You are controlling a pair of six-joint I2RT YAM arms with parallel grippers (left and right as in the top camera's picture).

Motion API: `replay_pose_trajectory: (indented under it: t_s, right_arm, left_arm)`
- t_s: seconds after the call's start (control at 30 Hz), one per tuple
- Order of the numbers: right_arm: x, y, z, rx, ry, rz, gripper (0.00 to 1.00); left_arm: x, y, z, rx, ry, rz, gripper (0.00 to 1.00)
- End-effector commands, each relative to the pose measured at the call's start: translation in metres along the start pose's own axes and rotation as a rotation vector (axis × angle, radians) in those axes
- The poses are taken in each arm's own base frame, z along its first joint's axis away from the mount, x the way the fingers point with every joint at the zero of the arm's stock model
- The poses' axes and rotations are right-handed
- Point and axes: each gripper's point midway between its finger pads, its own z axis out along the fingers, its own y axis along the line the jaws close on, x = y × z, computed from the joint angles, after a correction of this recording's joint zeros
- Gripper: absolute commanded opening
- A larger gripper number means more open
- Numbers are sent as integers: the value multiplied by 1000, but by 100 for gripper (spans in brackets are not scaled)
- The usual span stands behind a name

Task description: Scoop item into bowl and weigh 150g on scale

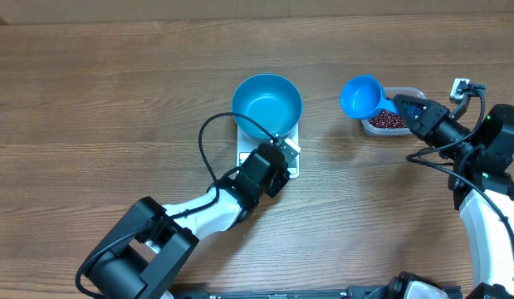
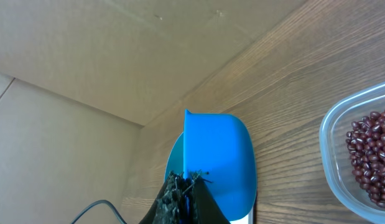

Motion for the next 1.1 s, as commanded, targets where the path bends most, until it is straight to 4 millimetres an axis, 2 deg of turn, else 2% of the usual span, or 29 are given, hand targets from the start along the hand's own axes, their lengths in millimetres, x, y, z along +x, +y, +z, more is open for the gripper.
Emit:
replay_pose_trajectory:
  t_s: [0.0, 1.07]
  right_arm:
    - [-7, 6, -2, -4, -15, -31, 4]
    - [-6, 5, -2, -2, -11, -24, 4]
  left_arm:
    - [-9, 4, 3, -7, -17, 17, 4]
    - [1, 7, 9, -28, 12, 8, 4]
